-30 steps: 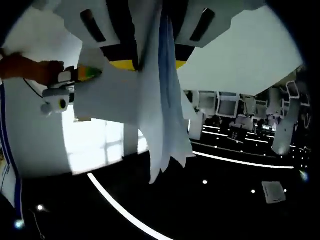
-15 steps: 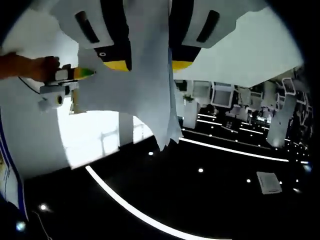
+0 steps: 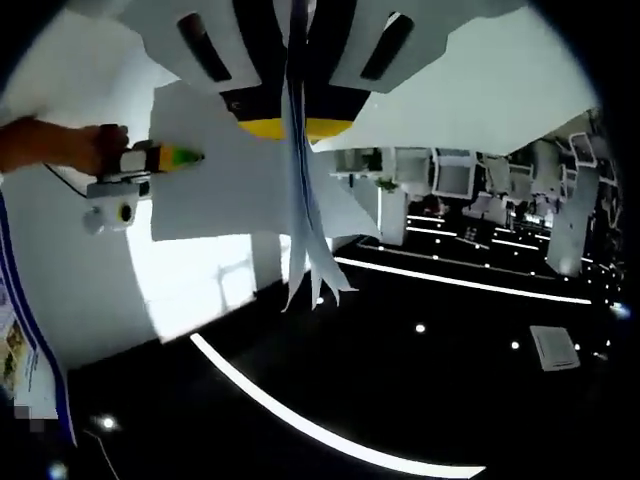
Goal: Organize the stack of printing papers by aligning and flattening the scattered papers on the table
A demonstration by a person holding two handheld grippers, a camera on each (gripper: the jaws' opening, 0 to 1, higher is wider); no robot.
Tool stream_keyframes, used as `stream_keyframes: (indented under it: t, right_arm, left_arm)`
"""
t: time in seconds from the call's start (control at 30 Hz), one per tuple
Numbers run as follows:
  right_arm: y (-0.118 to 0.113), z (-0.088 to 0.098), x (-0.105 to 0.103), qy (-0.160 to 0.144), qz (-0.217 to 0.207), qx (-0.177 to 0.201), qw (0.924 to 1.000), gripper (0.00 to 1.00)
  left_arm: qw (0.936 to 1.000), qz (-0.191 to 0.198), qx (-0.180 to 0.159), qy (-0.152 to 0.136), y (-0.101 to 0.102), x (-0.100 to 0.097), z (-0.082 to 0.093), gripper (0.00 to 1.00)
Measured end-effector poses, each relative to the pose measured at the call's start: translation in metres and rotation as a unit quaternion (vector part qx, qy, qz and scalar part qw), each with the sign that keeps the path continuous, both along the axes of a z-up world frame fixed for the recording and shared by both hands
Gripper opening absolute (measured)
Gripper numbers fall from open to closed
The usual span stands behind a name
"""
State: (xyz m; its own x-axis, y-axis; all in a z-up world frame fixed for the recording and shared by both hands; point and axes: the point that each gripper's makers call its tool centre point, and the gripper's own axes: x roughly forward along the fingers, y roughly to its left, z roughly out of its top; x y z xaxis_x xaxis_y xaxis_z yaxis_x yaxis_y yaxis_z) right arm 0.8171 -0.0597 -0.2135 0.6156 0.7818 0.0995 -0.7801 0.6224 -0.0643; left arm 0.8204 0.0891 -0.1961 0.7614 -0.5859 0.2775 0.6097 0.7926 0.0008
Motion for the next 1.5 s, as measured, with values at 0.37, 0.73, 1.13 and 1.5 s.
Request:
stream_keyframes:
  t: [0.37,0.73,1.13,1.5]
  right_arm:
    - [-0.009,-0.016,0.010,0.059,0.000,0.031,0.9978,0.09]
    - [-0.004,-0.018,0.005,0.066,0.032,0.040,0.9965,0.17]
    - [0.007,-0.015,-0.008,0.079,0.061,0.038,0.9942,0.00]
    - [0.007,-0.006,-0.022,0.135,0.069,0.033,0.9879,0.00]
  left_arm:
    - [0.9995,0.001,-0.005,0.032,0.009,0.008,-0.017,0.09]
    - [0.9990,-0.004,0.007,0.043,0.019,0.006,-0.023,0.17]
    - [0.9976,-0.025,0.045,0.047,0.009,0.000,-0.021,0.06]
    - [0.9886,-0.064,0.024,0.134,0.009,-0.022,-0.011,0.06]
